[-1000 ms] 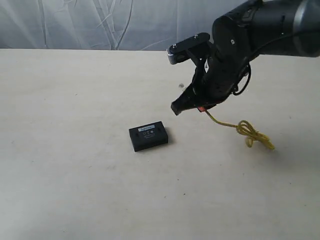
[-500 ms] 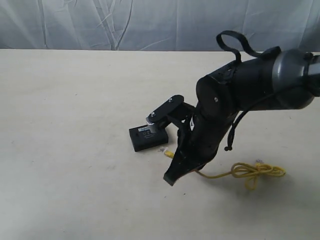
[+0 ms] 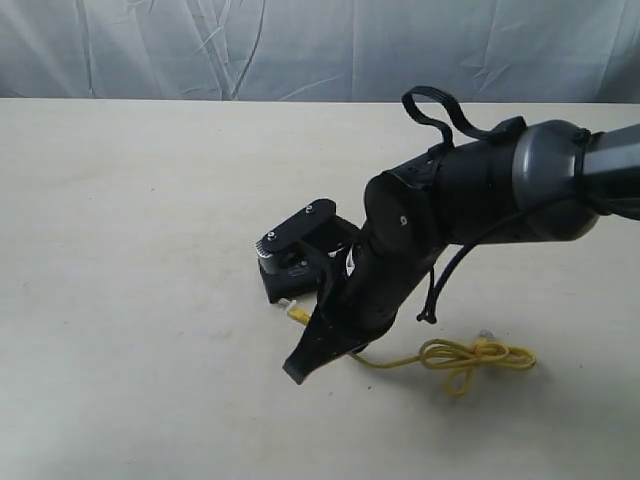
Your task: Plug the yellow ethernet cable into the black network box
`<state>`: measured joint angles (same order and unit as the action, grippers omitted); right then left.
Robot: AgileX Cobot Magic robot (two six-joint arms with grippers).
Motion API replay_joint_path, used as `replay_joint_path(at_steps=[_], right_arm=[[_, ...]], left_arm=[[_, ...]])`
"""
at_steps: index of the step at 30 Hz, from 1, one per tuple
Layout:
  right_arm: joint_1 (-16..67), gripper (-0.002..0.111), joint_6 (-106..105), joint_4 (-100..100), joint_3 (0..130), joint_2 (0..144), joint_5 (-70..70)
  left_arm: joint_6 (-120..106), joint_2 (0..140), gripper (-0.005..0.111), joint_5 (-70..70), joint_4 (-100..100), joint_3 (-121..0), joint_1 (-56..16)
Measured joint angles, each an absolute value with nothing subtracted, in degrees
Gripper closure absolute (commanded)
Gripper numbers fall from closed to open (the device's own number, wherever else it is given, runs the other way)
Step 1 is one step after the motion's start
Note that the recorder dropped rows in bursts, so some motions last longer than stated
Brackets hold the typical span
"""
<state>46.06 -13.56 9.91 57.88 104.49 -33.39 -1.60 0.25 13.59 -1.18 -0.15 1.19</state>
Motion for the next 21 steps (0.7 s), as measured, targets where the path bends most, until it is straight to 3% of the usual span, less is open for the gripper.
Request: replay_joint_path(at_steps=[6, 21], right_arm=[[46.43, 0.109, -13.93, 15.15, 57.88, 104.49, -30.13], [46.43, 0.109, -4.61, -5.25, 57.88, 105.14, -34.38]], left_arm=[[-1.60, 0.25, 0.107, 13.59, -1.18, -0.15, 1.19], [-1.60, 0.25, 0.107, 12.00, 4.71, -0.15, 1.19]])
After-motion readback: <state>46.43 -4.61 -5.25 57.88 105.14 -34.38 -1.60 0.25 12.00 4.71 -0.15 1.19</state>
